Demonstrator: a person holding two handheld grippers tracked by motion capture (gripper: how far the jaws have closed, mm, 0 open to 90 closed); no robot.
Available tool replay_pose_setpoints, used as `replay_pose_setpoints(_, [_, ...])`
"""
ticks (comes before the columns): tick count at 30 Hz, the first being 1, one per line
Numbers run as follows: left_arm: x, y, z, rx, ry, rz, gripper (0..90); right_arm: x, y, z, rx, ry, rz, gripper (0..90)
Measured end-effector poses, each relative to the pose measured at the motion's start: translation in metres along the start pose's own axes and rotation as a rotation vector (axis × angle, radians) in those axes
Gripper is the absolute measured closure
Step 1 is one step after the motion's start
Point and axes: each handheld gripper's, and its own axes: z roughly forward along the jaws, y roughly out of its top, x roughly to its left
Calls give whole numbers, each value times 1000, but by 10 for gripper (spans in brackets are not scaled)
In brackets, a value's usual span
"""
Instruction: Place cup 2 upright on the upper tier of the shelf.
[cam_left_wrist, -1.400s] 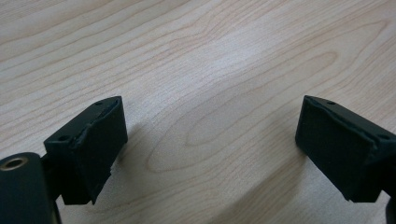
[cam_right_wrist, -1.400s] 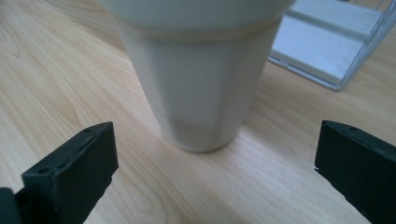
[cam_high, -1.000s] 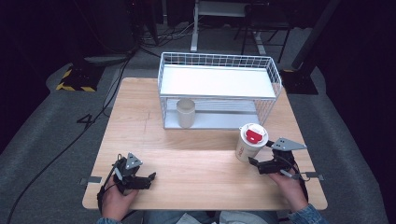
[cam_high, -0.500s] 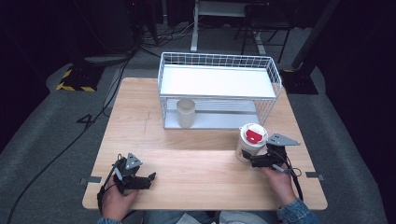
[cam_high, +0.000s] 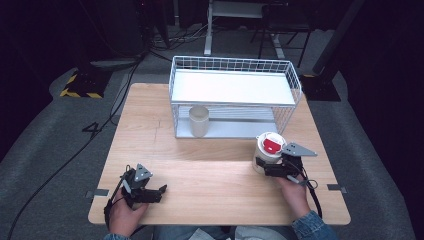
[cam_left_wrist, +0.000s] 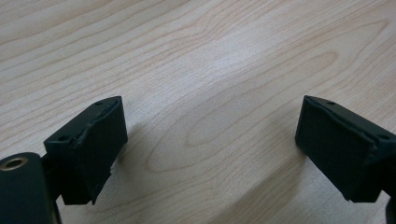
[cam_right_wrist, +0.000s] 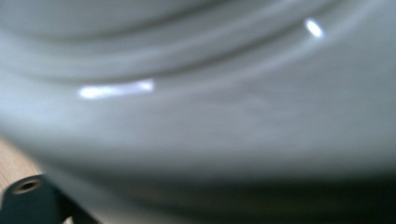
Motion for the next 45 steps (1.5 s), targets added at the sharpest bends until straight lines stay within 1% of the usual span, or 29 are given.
replay_pose_setpoints(2, [0,0,0,0,0,0,96,1,0,0,-1,-5,8,122])
replay_pose_setpoints(10, [0,0,0,0,0,0,97,2,0,-1,-1,-20,5,129])
replay_pose_setpoints(17, [0,0,0,0,0,0,97,2,1,-1,16,-22,0,131])
replay_pose_setpoints(34, [0,0,0,1,1,2,93,2,2,-2,25,-16,-5,132])
replay_pose_setpoints(35, [0,0,0,6,0,5,92,2,2,-2,25,-15,-5,132])
replay_pose_setpoints(37, [0,1,1,18,3,-4,67,2,3,-2,26,-14,-5,132])
replay_pose_setpoints(38, [0,1,1,18,3,-4,28,2,3,-2,25,-14,-5,132])
replay_pose_setpoints(39, [1,1,2,29,4,-11,0,2,3,-2,25,-14,-6,132])
replay_pose_setpoints(45, [1,1,2,29,5,-12,0,1,3,-2,26,-8,-13,133])
